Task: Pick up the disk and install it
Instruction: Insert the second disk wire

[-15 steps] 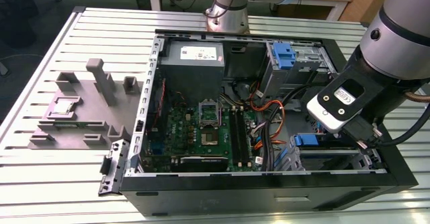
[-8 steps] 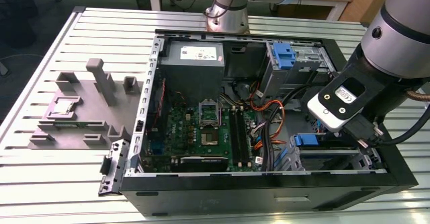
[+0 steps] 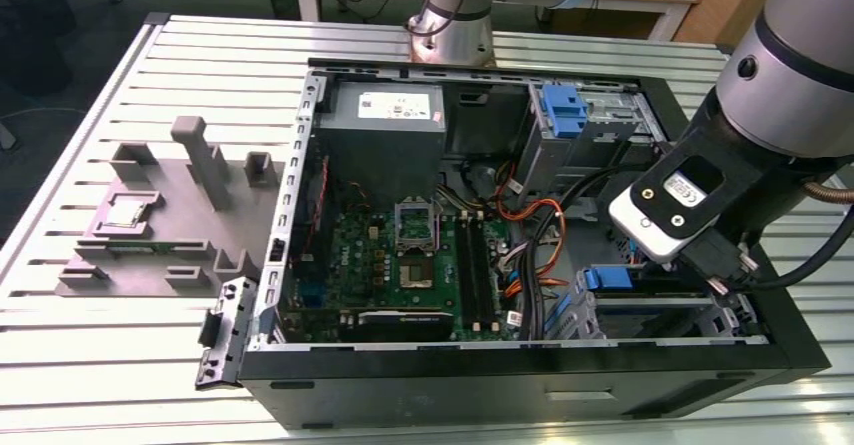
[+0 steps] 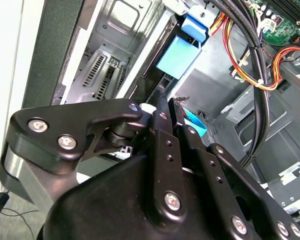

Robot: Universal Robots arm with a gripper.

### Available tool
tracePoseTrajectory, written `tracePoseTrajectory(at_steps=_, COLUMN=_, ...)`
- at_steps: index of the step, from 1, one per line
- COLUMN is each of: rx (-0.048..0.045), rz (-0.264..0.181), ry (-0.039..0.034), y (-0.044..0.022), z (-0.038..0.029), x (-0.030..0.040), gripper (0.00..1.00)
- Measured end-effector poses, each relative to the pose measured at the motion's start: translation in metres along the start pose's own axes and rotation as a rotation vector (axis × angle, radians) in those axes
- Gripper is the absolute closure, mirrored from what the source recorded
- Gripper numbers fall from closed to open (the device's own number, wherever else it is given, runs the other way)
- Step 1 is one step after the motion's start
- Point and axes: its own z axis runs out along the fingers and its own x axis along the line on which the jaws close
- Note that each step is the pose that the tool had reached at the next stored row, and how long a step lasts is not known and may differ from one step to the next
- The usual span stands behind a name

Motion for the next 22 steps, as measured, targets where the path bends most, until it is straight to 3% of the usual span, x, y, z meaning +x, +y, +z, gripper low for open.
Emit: tracePoseTrajectory(at_steps=22, rx=0.0, rz=0.0, ry=-0.0002, y=-0.0007, z=0.0062, x=-0.0003, gripper=0.84)
